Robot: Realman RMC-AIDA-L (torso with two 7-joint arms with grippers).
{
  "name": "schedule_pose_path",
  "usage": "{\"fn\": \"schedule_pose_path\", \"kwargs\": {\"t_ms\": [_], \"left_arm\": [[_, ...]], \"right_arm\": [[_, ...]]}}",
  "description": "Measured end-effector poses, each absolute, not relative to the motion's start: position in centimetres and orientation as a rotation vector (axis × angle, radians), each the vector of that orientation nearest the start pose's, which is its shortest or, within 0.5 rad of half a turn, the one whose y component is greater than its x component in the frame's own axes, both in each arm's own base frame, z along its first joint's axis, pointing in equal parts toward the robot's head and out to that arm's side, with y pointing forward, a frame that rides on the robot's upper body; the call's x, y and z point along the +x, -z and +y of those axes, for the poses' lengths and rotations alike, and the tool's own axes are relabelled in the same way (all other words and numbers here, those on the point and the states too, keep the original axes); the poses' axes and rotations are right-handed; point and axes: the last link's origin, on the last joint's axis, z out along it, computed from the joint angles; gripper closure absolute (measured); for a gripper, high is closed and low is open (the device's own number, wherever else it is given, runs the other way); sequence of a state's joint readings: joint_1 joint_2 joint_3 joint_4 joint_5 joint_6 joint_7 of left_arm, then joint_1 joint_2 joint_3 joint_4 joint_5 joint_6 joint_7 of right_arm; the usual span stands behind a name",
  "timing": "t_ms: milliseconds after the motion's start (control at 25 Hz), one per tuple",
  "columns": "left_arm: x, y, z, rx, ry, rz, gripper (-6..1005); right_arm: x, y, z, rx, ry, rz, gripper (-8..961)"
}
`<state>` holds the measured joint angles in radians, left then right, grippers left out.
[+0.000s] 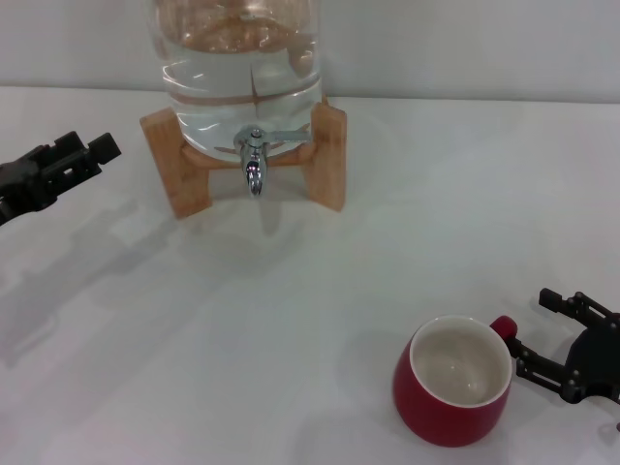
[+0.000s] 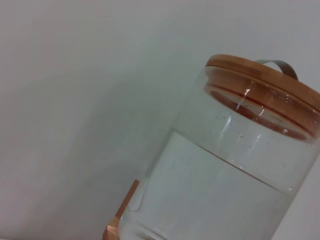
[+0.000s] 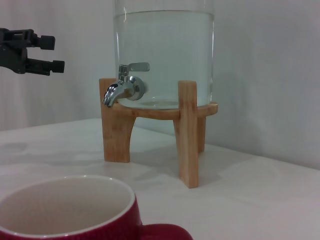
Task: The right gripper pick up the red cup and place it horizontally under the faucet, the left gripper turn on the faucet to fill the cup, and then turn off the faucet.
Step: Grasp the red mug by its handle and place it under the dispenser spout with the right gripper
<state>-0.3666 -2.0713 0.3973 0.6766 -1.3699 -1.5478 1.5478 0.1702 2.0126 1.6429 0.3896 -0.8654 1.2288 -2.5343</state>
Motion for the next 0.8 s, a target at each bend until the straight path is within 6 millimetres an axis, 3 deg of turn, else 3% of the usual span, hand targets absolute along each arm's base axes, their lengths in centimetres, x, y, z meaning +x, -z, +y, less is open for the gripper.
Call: {"fn": "schedule_pose_path", "kwargs": {"t_ms": [800], "left_arm": [[-32.16,-7.14,30.68,-2.087,1.085,-1.04,105]], "right_arm": [[33.52,4.27,24.94,-2.323,-0.694,0.448,183]]}}
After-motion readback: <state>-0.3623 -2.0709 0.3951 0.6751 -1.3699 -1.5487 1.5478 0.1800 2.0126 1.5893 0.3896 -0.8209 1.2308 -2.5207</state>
